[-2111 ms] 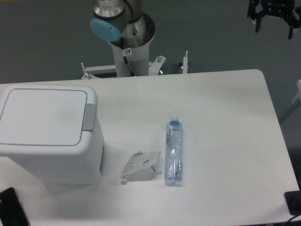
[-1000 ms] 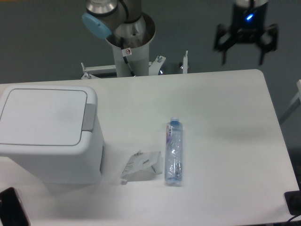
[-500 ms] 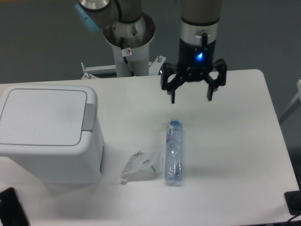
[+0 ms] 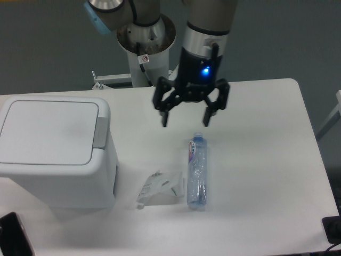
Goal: Open the trash can
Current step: 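Move the open gripper over to the grey tab of the trash can lid, then lower the gripper fingers onto the grey lid tab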
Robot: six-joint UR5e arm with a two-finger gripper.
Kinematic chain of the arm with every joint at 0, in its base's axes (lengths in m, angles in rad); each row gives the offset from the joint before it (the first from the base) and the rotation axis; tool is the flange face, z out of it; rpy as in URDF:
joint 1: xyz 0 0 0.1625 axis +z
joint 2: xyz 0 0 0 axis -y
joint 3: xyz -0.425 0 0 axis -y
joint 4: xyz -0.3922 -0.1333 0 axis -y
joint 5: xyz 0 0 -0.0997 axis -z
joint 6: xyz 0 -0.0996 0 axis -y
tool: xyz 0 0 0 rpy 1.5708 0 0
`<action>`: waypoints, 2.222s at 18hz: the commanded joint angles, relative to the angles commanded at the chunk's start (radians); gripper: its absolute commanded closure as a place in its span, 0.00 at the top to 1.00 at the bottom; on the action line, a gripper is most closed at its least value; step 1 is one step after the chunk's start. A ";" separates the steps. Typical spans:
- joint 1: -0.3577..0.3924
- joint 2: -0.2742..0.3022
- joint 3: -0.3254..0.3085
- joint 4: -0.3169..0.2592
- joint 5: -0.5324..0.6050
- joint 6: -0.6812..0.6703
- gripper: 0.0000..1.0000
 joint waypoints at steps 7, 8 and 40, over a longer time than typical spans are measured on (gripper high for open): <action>-0.075 -0.009 -0.020 0.008 0.003 -0.040 1.00; -0.078 -0.012 -0.020 0.009 0.003 -0.040 1.00; -0.133 -0.038 -0.040 0.038 0.009 -0.035 1.00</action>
